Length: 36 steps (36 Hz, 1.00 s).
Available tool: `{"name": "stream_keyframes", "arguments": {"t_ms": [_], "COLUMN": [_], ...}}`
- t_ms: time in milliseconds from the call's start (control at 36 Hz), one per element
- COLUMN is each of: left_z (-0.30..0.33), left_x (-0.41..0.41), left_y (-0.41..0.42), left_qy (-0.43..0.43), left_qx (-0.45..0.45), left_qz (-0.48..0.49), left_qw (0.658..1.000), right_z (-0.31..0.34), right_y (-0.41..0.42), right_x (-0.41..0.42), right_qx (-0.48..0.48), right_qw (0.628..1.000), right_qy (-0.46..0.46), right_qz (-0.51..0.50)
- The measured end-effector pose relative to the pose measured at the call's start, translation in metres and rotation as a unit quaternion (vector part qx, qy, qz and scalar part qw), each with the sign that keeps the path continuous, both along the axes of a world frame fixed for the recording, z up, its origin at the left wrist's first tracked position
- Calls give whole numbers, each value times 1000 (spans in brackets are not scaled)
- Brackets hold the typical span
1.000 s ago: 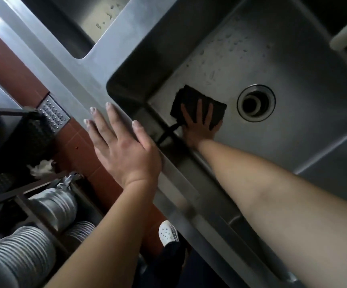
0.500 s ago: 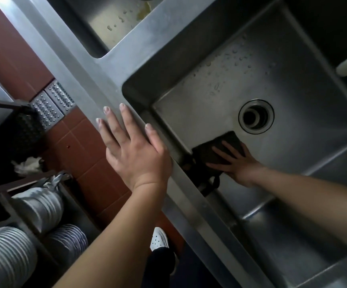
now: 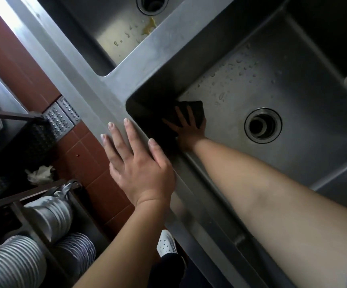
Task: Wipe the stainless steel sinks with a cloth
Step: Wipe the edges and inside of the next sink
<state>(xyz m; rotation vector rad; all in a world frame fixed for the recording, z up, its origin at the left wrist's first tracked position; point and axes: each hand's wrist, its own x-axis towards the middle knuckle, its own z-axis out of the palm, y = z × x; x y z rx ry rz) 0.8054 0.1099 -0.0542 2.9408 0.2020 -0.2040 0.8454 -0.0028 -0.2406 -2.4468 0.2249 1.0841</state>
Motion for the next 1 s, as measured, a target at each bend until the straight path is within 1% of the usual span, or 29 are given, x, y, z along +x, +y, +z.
{"name": "stream_keyframes", "arguments": {"t_ms": [139, 278, 333, 417, 444, 500, 556, 667, 722, 778, 833, 861, 917, 944, 1000], "left_z": [-1, -3, -4, -5, -6, -6, -5, 2, 9, 19, 31, 39, 58, 69, 88], "left_x": [0, -1, -2, -2, -2, -2, -1, 0, 2, 6, 12, 18, 31, 39, 62], "left_y": [0, 1, 2, 3, 2, 2, 2, 3, 2, 5, 15, 22, 37, 43, 49], "left_qy": [-2, 3, 5, 3, 2, 7, 17, 49, 79, 129, 197, 235, 298, 315, 319], "left_qx": [-5, -8, -12, -16, -17, -21, -28, -36, -52, -68, -99, -128, -166, -185, -226], "left_qz": [-3, -4, -2, -1, -1, 0, 1, 1, 1, -7, -48, -68, -102, -110, -142], "left_qw": [1000, 1000, 1000, 1000, 1000, 1000, 999, 998, 996, 989, 974, 961, 934, 924, 909], "right_z": [-4, -6, -6, -2, 2, 11, 21, 27, 24, 24, 28, 32, 44, 49, 59], "right_y": [-11, -23, -37, -77, -92, -116, -126, -99, -75, -47, -22, -14, -5, -4, -5], "right_x": [2, 3, 3, 12, 19, 32, 39, 22, 2, -20, -38, -46, -56, -59, -60], "right_qx": [-5, -27, -39, -49, -45, -29, -24, -31, -19, -1, 10, 10, 7, 8, 18], "right_qw": [999, 995, 987, 954, 944, 933, 934, 955, 963, 967, 966, 964, 959, 955, 944], "right_qy": [-4, -13, -9, 4, 13, 37, 60, 83, 96, 128, 169, 184, 200, 206, 219], "right_qz": [-34, -97, -155, -295, -326, -358, -352, -282, -252, -222, -195, -189, -201, -215, -248]}}
